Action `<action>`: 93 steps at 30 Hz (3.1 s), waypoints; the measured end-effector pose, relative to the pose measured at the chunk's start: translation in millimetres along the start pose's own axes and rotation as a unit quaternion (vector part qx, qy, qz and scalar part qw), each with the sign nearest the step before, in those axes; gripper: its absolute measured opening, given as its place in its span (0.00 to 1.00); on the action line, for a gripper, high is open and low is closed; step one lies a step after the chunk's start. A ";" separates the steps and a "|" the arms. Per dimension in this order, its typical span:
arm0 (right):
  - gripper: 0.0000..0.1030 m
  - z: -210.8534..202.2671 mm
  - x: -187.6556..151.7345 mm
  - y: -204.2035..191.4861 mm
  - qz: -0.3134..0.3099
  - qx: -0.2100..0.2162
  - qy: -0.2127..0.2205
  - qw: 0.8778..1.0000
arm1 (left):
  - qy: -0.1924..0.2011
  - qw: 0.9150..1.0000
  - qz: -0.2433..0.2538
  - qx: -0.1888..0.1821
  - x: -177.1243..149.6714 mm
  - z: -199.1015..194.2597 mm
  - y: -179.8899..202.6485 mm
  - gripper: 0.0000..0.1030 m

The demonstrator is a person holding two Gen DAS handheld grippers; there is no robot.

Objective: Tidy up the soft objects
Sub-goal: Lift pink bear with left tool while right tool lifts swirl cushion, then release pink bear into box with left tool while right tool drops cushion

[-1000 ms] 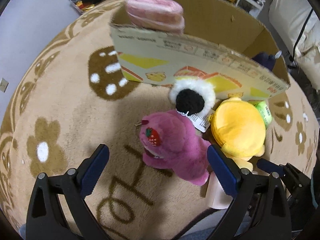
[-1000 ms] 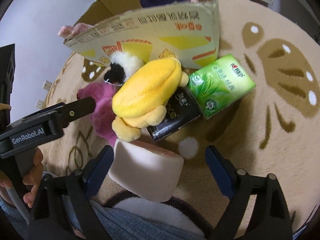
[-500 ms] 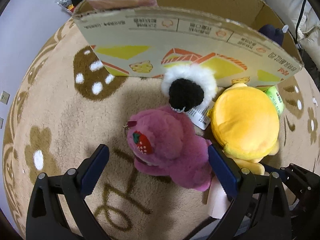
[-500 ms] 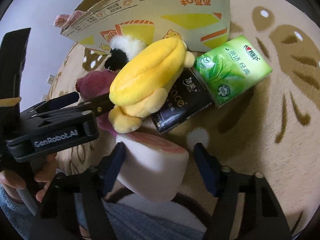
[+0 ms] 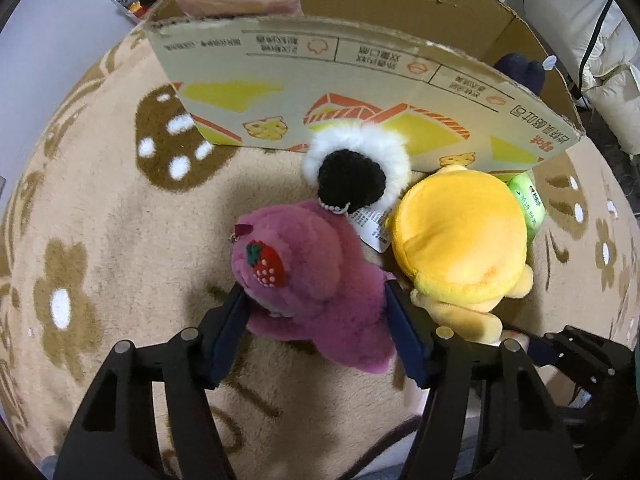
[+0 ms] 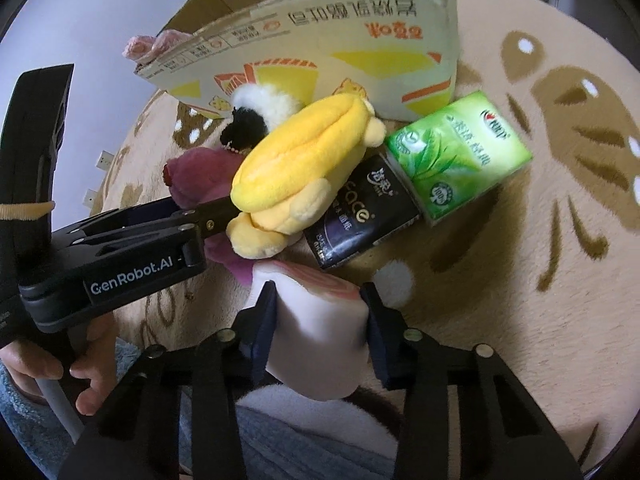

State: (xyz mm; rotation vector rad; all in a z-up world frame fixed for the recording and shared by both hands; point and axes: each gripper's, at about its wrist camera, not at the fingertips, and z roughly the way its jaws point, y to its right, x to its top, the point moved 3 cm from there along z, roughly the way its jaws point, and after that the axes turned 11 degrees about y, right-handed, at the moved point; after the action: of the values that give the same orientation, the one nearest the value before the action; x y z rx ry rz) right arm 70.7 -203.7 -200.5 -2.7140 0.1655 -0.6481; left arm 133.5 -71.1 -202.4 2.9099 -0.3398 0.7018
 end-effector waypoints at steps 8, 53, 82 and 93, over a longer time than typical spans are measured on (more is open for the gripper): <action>0.36 -18.9 4.2 5.6 0.004 -0.010 0.035 0.999 | 0.042 0.998 0.017 0.041 -3.7 -28.6 -1.8 0.63; 0.30 -119.0 91.7 -33.1 -0.115 -0.128 0.398 0.901 | 0.378 0.917 0.039 0.122 49.5 -159.5 -9.7 0.63; 0.32 -85.7 154.8 -16.1 -0.129 -0.072 0.397 0.906 | 0.378 0.917 0.088 0.093 112.0 -115.1 7.5 0.62; 0.41 -63.9 151.5 -8.0 -0.116 -0.048 0.357 0.926 | 0.330 0.934 0.091 0.105 108.6 -91.4 3.0 0.62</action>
State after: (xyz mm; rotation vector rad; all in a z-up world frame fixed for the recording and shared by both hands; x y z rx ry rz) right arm 176.4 -244.4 -81.1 -2.4691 0.0467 -1.7174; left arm 187.2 -78.1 -71.1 2.6179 -0.4692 1.7647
